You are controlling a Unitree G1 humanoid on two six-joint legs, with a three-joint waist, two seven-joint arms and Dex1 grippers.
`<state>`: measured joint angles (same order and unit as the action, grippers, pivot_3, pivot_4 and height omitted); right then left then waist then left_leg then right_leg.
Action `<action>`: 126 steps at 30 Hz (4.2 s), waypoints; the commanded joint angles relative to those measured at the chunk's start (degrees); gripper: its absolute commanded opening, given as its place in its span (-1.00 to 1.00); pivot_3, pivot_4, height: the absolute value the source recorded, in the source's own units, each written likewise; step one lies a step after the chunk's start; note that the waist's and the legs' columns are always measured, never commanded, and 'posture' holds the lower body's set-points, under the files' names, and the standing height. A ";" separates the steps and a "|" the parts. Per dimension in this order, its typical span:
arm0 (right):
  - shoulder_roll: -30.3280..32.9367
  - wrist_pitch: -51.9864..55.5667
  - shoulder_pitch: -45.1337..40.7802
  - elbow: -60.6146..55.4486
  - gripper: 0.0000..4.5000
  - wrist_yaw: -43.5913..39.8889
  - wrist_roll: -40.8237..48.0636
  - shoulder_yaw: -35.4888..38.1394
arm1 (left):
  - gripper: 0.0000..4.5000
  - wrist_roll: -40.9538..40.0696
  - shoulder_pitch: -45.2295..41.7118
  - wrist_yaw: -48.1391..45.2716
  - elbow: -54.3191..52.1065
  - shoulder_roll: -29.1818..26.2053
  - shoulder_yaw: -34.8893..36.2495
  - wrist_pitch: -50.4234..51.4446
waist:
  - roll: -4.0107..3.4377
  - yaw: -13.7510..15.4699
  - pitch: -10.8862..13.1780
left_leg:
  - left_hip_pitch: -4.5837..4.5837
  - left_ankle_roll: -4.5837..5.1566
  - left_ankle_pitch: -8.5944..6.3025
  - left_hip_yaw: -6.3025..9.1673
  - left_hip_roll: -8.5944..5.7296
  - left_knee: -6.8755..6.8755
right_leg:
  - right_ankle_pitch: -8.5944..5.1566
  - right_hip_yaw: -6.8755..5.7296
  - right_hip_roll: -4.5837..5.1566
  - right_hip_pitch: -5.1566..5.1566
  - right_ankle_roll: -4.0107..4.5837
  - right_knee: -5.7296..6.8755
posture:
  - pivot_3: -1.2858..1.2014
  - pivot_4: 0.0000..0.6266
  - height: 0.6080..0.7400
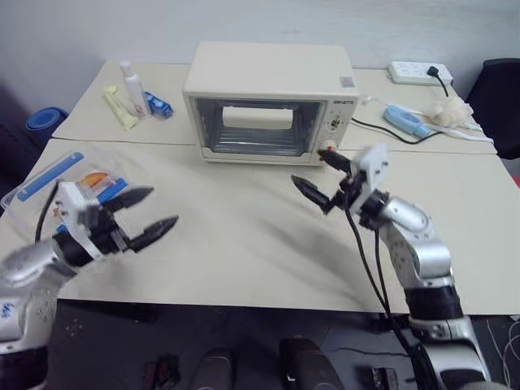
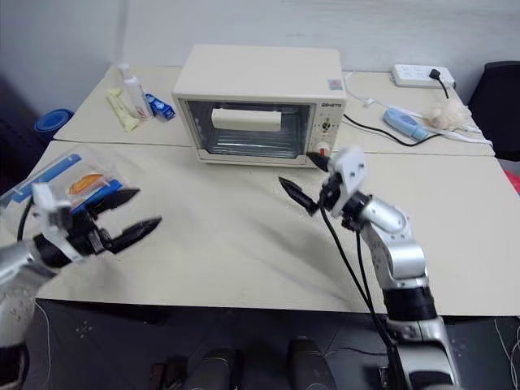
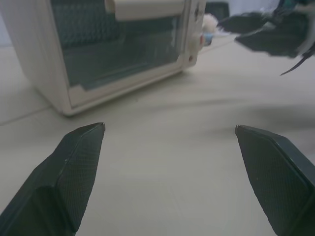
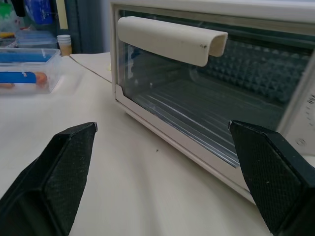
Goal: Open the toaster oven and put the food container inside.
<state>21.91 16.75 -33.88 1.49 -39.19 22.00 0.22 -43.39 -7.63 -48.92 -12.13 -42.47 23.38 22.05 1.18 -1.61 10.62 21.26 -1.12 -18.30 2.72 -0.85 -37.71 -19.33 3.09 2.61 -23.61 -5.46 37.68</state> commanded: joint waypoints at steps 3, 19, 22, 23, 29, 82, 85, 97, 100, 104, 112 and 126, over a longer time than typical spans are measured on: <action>-1.10 2.48 -7.69 6.38 0.98 0.46 -1.35 -0.29 | 1.00 -6.79 -5.24 1.67 -0.41 1.07 1.92 4.96 | 0.00 -0.19 0.00 | 0.12 -0.04 0.01 -0.04 -0.02 -0.02 | 0.00 0.01 0.01 -0.07 0.00 0.02 | 0.03 -0.52 1.00; -6.05 1.48 -13.53 5.05 0.98 -3.79 -2.44 -3.72 | 1.00 -6.51 -6.07 5.54 0.13 4.43 2.09 7.40 | 0.00 -1.51 0.00 | 0.25 -0.10 0.01 -0.11 -0.02 -0.09 | 0.00 0.04 0.00 -0.26 -0.01 0.07 | 0.03 -0.52 1.00; -3.93 0.23 -9.28 0.43 0.98 -6.30 -3.28 -5.45 | 1.00 -6.52 -7.40 5.37 1.98 4.21 2.40 7.39 | 0.00 -1.45 0.00 | 0.24 -0.12 0.03 -0.09 0.00 -0.09 | 0.00 0.03 -0.02 -0.27 -0.01 0.08 | 0.03 -0.52 1.00; -3.15 -0.42 -7.49 -0.91 0.98 -7.21 -3.56 -6.06 | 1.00 -6.31 -7.92 5.22 2.75 4.07 2.41 7.21 | 0.00 -1.48 0.00 | 0.25 -0.12 0.03 -0.09 -0.01 -0.08 | 0.00 0.03 -0.01 -0.28 -0.01 0.08 | 0.03 -0.52 1.00; 0.33 -4.63 0.71 -4.56 1.00 -10.77 -6.57 -9.23 | 0.49 -3.88 -14.92 4.44 11.09 3.35 2.16 5.12 | 0.00 -1.41 0.00 | 0.24 -0.10 0.02 -0.12 -0.02 -0.14 | 0.00 0.05 -0.01 -0.26 -0.01 0.10 | 0.03 -0.52 1.00; 1.62 -20.51 11.55 -7.52 1.00 -22.47 7.13 -1.51 | 0.95 -12.69 22.73 20.59 -11.76 13.49 37.85 12.20 | 0.05 -0.03 0.01 | -0.01 0.18 -0.16 -0.09 0.10 -0.25 | 0.03 0.09 -0.04 0.09 -0.05 0.03 | 0.03 -0.52 1.00; -0.07 -20.86 9.73 -7.43 1.00 -22.47 7.33 -2.21 | 0.99 -17.88 29.32 29.41 -6.33 14.43 45.40 17.49 | 0.04 0.08 0.01 | -0.05 0.21 -0.18 -0.08 0.09 -0.25 | 0.01 0.06 -0.04 0.12 -0.03 0.01 | 0.03 -0.52 1.00; -1.60 -22.20 9.69 -10.86 1.00 -25.08 8.31 -2.83 | 0.99 -25.95 26.07 41.89 10.79 0.42 47.51 27.22 | 0.21 0.11 -0.08 | -0.06 0.19 -0.25 0.19 0.07 -0.23 | -0.02 -0.22 0.03 0.23 0.06 -0.06 | 0.03 -0.52 1.00; -0.96 -22.31 10.56 -11.76 1.00 -26.17 8.55 -2.95 | 0.99 -25.01 22.05 42.29 19.21 -5.74 46.13 30.40 | 0.21 -0.11 -0.08 | -0.08 0.16 -0.26 0.17 0.06 -0.15 | -0.03 -0.22 0.03 0.18 0.08 -0.03 | 0.03 -0.52 1.00; 0.09 -21.97 11.78 -12.01 1.00 -26.35 7.89 -3.08 | 0.99 -19.89 8.51 44.41 34.72 -17.35 36.79 34.27 | 0.24 -0.15 -0.10 | -0.08 0.08 -0.25 0.11 0.06 0.06 | -0.06 -0.22 0.02 0.01 0.15 0.01 | 0.03 -0.52 1.00; 1.04 -21.46 12.98 -12.36 1.00 -24.74 6.94 -3.14 | 0.99 -5.48 -13.71 38.84 54.28 -23.64 17.55 32.39 | 0.25 -0.43 -0.11 | -0.06 -0.25 -0.04 0.13 -0.01 0.26 | -0.08 -0.33 0.07 -0.09 0.18 0.04 | 0.03 -0.52 1.00; 2.87 -21.46 14.81 -12.59 1.00 -21.83 5.07 -2.34 | -0.77 5.97 -23.90 33.51 60.59 -24.31 12.61 27.16 | 0.31 -0.22 -0.14 | 0.06 -0.34 0.00 -0.13 0.05 0.26 | -0.08 -0.53 0.18 -0.33 0.19 0.09 | 0.03 -0.52 1.00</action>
<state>24.27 -3.75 -19.24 -9.06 -61.59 26.90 -3.44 -38.14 -30.57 -14.24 49.99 -64.52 34.93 49.87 1.49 -1.83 10.48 21.31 -1.46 -18.30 2.59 -0.80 -37.45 -19.41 2.56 2.78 -23.94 -5.27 37.77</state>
